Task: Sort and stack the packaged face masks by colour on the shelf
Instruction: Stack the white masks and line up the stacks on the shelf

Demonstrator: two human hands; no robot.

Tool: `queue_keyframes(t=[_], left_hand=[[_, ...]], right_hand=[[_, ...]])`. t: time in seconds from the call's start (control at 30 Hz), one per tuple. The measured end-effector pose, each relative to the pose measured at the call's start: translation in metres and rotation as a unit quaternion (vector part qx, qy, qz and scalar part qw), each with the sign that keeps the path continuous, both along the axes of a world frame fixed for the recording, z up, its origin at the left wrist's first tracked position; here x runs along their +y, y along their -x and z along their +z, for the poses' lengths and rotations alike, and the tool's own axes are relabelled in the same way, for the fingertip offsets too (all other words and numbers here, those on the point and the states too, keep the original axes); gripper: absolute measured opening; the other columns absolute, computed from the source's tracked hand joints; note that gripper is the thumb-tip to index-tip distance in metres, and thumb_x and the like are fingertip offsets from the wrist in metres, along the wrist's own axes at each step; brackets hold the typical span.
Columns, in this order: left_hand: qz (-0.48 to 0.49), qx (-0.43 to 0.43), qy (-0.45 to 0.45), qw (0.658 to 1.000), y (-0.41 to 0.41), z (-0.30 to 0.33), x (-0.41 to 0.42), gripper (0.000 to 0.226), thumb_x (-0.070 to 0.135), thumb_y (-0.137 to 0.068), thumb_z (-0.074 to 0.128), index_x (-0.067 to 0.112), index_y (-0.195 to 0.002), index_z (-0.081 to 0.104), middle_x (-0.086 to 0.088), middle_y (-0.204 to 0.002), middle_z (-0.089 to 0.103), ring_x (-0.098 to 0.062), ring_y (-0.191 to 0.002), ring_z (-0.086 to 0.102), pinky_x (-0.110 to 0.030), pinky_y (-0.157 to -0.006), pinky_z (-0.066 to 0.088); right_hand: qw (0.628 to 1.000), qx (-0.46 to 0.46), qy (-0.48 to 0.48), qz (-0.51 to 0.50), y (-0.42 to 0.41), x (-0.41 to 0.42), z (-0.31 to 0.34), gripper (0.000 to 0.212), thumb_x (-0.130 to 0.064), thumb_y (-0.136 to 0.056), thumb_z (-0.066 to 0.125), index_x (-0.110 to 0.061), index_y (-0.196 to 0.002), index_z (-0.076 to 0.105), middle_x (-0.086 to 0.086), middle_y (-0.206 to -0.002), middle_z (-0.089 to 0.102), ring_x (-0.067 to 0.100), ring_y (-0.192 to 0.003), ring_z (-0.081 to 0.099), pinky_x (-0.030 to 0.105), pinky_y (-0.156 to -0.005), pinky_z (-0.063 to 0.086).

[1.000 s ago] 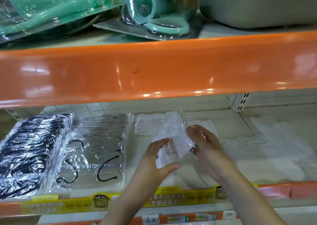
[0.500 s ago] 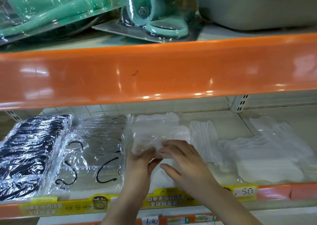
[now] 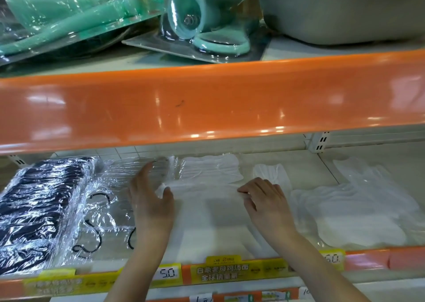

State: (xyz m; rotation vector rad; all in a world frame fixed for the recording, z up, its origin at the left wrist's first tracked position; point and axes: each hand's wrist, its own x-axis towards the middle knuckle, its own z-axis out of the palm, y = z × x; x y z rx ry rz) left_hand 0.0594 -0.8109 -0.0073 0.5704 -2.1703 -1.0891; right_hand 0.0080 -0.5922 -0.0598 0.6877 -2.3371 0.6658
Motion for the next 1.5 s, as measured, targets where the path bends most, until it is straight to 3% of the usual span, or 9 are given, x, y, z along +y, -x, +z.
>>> queue_keyframes(t=[0.17,0.23,0.43,0.67,0.8,0.97,1.1,1.23,1.5], left_hand=[[-0.175,0.008,0.390,0.904,0.011,0.004,0.001,0.050,0.052,-0.074,0.062,0.017,-0.109,0.066,-0.002,-0.110,0.066,-0.018,-0.106,0.049,-0.039,-0.082,0.050],[-0.187,-0.012,0.474,0.860,0.022,-0.001,0.009,0.052,0.044,-0.059,0.084,0.018,-0.102,0.070,-0.001,-0.101,0.069,-0.024,-0.096,0.061,-0.039,-0.069,0.054],[-0.149,-0.019,0.409,0.900,0.064,-0.003,0.016,0.030,0.000,-0.059,0.085,0.014,-0.077,0.065,0.000,-0.071,0.061,-0.022,-0.062,0.062,-0.025,-0.045,0.039],[-0.162,-0.069,0.478,0.861,0.092,-0.009,0.018,0.040,-0.008,-0.046,0.081,0.008,-0.074,0.057,-0.006,-0.067,0.052,-0.025,-0.056,0.054,-0.025,-0.040,0.033],[-0.150,-0.139,0.508,0.836,0.096,-0.030,0.019,0.047,-0.005,-0.033,0.084,0.011,-0.071,0.061,-0.004,-0.063,0.053,-0.023,-0.053,0.056,-0.023,-0.038,0.033],[-0.151,-0.248,0.517,0.806,0.095,-0.047,0.019,0.037,0.001,-0.087,0.051,0.017,-0.120,0.047,-0.001,-0.112,0.054,-0.022,-0.107,0.054,-0.030,-0.070,0.038],[-0.178,-0.275,0.495,0.805,0.093,-0.055,0.021,0.032,0.007,-0.091,0.047,0.017,-0.122,0.045,-0.002,-0.117,0.052,-0.023,-0.111,0.051,-0.032,-0.074,0.040],[-0.187,-0.294,0.470,0.811,0.090,-0.067,0.023,0.025,0.018,-0.097,0.038,0.015,-0.120,0.049,-0.003,-0.120,0.055,-0.024,-0.114,0.051,-0.036,-0.083,0.044],[-0.203,-0.280,0.458,0.819,0.084,-0.078,0.032,0.030,0.019,-0.099,0.036,0.015,-0.127,0.047,-0.003,-0.134,0.047,-0.022,-0.126,0.042,-0.035,-0.093,0.039]], right_hand=[[0.999,0.039,0.001,-0.029,0.023,-0.008,0.022,0.023,-0.017,-0.085,0.044,-0.016,-0.081,0.067,-0.003,-0.079,0.062,0.021,-0.070,0.059,0.030,-0.061,0.039],[0.998,0.053,0.011,-0.040,0.032,-0.013,0.033,0.018,-0.011,-0.082,0.049,-0.015,-0.080,0.067,-0.003,-0.078,0.061,0.021,-0.069,0.057,0.031,-0.061,0.037],[0.997,0.063,0.009,-0.046,0.059,-0.023,0.047,0.019,-0.001,-0.077,0.051,-0.013,-0.080,0.065,-0.001,-0.080,0.061,0.021,-0.070,0.056,0.029,-0.062,0.035],[0.983,0.022,-0.173,-0.065,0.077,-0.026,0.023,0.040,0.010,-0.053,0.073,-0.010,-0.087,0.064,0.005,-0.086,0.059,0.027,-0.078,0.058,0.036,-0.070,0.043],[0.944,-0.064,-0.322,-0.015,0.072,-0.027,0.012,0.040,0.001,-0.077,0.058,-0.013,-0.114,0.054,0.004,-0.113,0.053,0.024,-0.106,0.051,0.034,-0.090,0.034],[0.941,-0.098,-0.325,-0.005,0.071,-0.031,0.010,0.038,0.001,-0.069,0.065,-0.008,-0.105,0.059,0.007,-0.101,0.058,0.025,-0.095,0.057,0.034,-0.080,0.037],[0.948,-0.128,-0.290,-0.025,0.072,-0.032,0.002,0.041,0.003,-0.045,0.078,-0.006,-0.082,0.062,0.008,-0.077,0.061,0.028,-0.070,0.061,0.035,-0.065,0.043],[0.946,-0.173,-0.272,-0.039,0.072,-0.035,-0.002,0.036,0.004,-0.076,0.056,-0.007,-0.110,0.057,0.009,-0.108,0.060,0.029,-0.103,0.056,0.035,-0.088,0.034],[0.949,-0.195,-0.237,-0.066,0.072,-0.036,-0.008,0.030,0.005,-0.078,0.051,-0.007,-0.103,0.062,0.010,-0.104,0.063,0.030,-0.101,0.059,0.036,-0.091,0.038]])
